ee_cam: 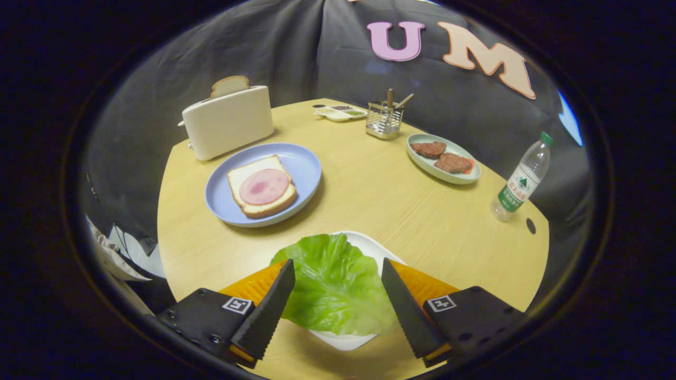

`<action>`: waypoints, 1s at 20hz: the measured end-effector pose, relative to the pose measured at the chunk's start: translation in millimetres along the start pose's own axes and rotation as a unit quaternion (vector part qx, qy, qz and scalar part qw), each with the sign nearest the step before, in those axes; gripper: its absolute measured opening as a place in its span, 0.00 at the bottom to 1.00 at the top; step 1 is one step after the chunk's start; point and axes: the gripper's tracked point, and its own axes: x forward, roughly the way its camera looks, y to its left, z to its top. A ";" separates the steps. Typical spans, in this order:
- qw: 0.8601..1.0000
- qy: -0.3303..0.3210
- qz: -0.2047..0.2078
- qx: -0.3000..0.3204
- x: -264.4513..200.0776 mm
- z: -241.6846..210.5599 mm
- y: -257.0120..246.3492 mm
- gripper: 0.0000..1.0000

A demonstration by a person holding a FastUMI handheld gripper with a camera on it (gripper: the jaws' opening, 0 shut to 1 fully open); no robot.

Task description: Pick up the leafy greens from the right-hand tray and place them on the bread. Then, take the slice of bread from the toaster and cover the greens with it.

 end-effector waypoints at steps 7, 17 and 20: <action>0.998 0.044 -0.006 0.039 16.0 -28.5 -0.1 1.00; 0.997 0.035 -0.055 0.044 18.3 -24.0 -14.3 0.44; 0.997 0.039 -0.044 0.058 16.1 -23.8 -5.1 0.20</action>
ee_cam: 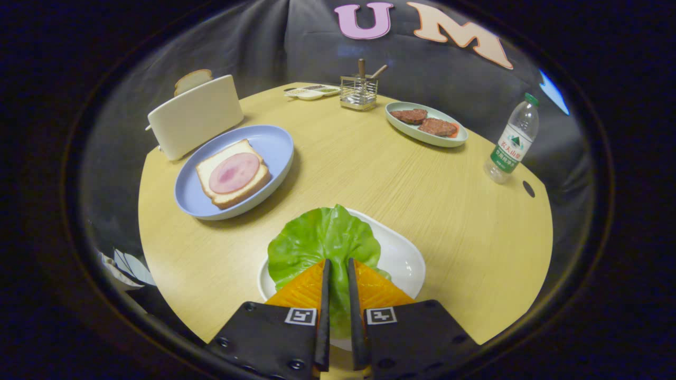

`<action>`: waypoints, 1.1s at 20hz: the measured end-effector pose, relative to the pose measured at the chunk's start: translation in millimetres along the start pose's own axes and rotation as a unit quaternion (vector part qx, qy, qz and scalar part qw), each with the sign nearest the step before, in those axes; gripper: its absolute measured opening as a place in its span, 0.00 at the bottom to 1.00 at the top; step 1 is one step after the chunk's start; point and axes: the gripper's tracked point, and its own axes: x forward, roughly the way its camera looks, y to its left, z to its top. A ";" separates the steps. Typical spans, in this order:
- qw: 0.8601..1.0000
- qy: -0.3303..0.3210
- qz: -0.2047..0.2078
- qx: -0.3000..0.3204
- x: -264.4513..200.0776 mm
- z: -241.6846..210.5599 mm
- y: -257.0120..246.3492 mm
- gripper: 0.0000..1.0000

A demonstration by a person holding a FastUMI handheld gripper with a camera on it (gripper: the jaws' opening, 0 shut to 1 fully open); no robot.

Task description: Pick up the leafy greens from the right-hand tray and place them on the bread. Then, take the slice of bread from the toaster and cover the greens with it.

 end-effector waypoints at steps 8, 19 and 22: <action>1.000 -0.021 -0.012 0.000 -22.5 15.9 14.2 0.20; 0.997 -0.071 -0.029 0.011 -58.5 63.4 43.0 0.20; 0.996 -0.085 -0.025 0.007 -61.1 83.6 59.1 0.20</action>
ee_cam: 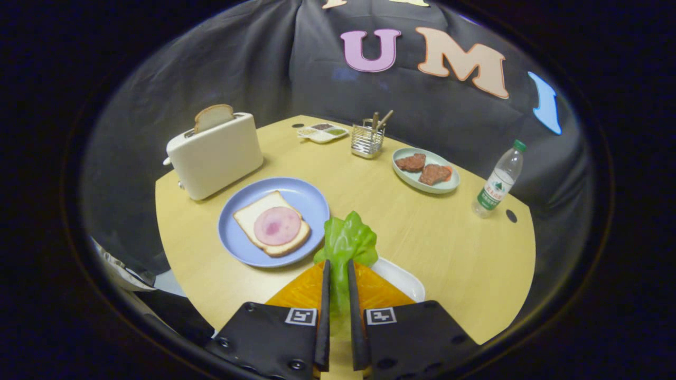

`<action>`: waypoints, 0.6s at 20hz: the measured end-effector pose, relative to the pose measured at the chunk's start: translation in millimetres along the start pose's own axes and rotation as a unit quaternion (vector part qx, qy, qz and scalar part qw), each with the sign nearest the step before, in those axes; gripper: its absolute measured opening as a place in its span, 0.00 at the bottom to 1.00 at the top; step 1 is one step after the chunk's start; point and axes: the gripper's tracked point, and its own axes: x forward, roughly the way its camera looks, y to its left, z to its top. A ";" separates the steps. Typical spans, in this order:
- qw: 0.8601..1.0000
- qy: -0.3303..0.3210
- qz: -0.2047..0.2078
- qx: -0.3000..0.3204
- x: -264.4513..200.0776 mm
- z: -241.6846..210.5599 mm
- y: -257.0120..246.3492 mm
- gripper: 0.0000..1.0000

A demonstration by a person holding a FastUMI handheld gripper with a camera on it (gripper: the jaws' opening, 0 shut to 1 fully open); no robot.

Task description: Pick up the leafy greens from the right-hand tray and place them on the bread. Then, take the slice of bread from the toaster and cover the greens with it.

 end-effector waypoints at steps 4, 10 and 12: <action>1.000 -0.011 0.010 -0.008 5.2 24.2 26.3 0.20; 0.999 -0.018 0.033 -0.021 24.7 57.1 72.8 0.20; 0.999 -0.016 0.041 -0.026 35.1 63.4 89.4 0.20</action>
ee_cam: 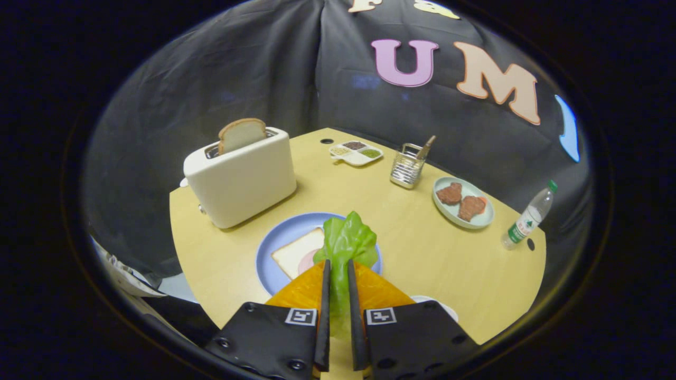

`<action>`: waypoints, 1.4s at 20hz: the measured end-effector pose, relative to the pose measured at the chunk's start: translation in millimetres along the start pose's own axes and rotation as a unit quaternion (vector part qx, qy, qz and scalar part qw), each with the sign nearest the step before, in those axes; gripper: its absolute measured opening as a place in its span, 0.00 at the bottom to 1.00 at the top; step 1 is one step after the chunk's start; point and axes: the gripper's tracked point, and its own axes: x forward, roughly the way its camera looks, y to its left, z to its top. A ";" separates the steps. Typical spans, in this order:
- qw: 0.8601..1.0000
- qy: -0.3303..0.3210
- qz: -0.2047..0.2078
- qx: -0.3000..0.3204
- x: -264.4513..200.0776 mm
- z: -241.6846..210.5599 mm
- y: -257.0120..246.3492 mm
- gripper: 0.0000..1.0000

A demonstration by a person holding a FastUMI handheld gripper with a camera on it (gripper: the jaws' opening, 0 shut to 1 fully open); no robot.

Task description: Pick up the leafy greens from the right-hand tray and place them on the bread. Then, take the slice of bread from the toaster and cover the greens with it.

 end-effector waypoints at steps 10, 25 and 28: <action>0.999 0.014 0.035 -0.004 47.1 12.5 51.1 0.20; 0.996 0.084 0.006 0.017 79.7 -23.4 38.2 0.35; 0.997 0.070 0.016 0.034 73.8 -10.8 51.3 0.61</action>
